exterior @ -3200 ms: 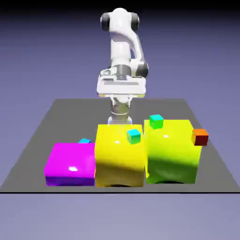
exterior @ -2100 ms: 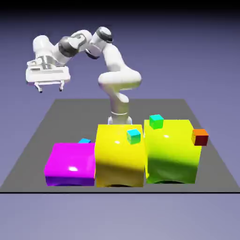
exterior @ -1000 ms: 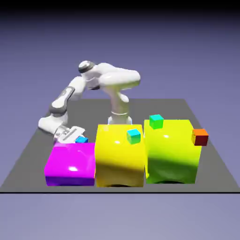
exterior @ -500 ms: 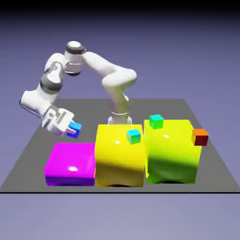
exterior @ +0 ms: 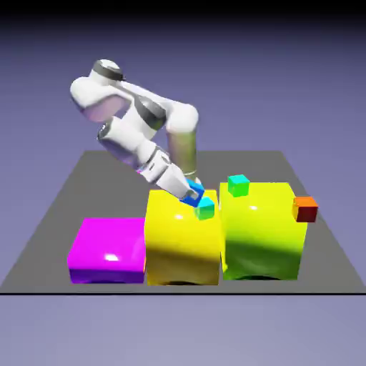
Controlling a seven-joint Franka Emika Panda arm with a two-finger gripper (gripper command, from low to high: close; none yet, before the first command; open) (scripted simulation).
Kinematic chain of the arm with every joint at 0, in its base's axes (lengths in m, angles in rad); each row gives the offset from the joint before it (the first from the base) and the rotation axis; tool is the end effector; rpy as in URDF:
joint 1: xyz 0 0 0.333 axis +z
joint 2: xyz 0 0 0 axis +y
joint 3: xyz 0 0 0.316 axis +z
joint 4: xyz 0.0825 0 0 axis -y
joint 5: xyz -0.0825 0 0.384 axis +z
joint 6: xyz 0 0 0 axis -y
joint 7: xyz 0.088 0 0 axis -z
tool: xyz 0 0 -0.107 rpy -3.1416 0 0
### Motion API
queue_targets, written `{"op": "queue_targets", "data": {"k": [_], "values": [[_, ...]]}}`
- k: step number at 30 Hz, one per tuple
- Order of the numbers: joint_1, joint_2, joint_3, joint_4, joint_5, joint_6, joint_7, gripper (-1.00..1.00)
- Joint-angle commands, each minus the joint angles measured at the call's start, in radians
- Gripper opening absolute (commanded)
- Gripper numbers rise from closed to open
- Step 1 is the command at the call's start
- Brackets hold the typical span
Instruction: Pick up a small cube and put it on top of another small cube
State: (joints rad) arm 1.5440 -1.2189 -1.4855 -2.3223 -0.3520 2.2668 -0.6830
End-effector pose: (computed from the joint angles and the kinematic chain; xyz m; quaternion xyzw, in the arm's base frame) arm 0.5014 -0.0050 0.3661 -0.7854 -0.4171 -0.2249 0.3982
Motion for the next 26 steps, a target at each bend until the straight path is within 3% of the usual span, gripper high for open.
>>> {"op": "queue_targets", "data": {"k": [1, 12, 19, 20, 26], "values": [[0.036, -0.02, -0.005, -0.006, -0.011, 0.043, 0.033, -1.0], [0.432, -0.24, -0.063, -0.067, -0.128, 0.502, 0.392, -1.0], [0.592, -0.25, -0.159, -0.024, -0.167, 0.643, 0.401, -1.0], [0.592, -0.25, -0.159, -0.024, -0.167, 0.643, 0.401, 1.0], [0.442, -0.262, -0.077, -0.071, -0.14, 0.526, 0.411, 1.0]]}}
